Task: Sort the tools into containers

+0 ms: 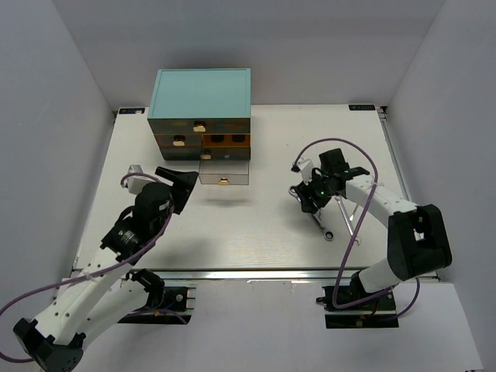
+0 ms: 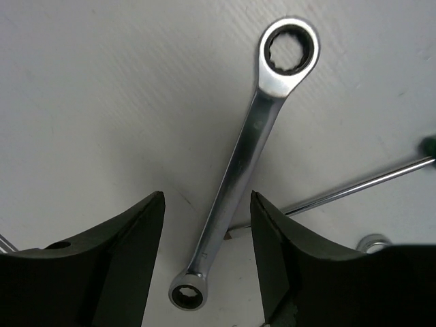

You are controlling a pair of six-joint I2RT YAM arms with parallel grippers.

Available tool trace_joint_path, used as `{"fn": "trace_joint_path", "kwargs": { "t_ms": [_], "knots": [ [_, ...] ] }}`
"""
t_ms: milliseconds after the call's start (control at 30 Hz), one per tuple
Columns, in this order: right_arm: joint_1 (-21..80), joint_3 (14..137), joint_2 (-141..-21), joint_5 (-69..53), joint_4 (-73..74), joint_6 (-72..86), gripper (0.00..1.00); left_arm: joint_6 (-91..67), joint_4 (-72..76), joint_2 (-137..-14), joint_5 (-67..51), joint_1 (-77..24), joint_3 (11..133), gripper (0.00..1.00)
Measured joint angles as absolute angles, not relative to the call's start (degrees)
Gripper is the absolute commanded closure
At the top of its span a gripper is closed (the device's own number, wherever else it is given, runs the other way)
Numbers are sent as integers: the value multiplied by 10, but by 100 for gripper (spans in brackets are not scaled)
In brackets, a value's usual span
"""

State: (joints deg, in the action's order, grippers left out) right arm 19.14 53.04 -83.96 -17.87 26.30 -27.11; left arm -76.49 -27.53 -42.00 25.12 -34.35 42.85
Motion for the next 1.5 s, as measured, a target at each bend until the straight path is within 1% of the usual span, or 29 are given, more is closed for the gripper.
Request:
{"fn": "trace_joint_path", "kwargs": {
  "t_ms": [133, 333, 767, 800, 833, 900, 933, 1000, 1100, 1133, 1500],
  "knots": [
    [192, 531, -871, -159, 297, -276, 43, -709, -275, -383, 281, -343, 428, 17],
    [192, 543, -924, -116, 308, -270, 45, -659, -288, -378, 305, -343, 430, 17],
    [220, 528, -933, -31, 279, -220, 60, -647, -303, -350, 325, -343, 430, 17],
    [222, 527, -933, -30, 277, -214, 61, -648, -305, -350, 325, -343, 430, 17],
    [224, 527, -933, -29, 275, -211, 66, -648, -307, -350, 326, -343, 430, 17],
    [227, 527, -934, -29, 269, -203, 71, -648, -311, -350, 326, -343, 430, 17],
    [229, 527, -934, -29, 268, -199, 77, -648, -312, -350, 326, -343, 430, 17],
    [230, 527, -935, -27, 265, -187, 83, -649, -316, -350, 327, -343, 430, 17],
    [231, 525, -936, -25, 259, -177, 98, -652, -320, -346, 329, -343, 428, 17],
    [232, 523, -936, -23, 254, -172, 100, -653, -322, -345, 331, -343, 427, 17],
    [241, 505, -917, -17, 216, -141, 100, -659, -326, -337, 337, -343, 426, 16]
  ]
}}
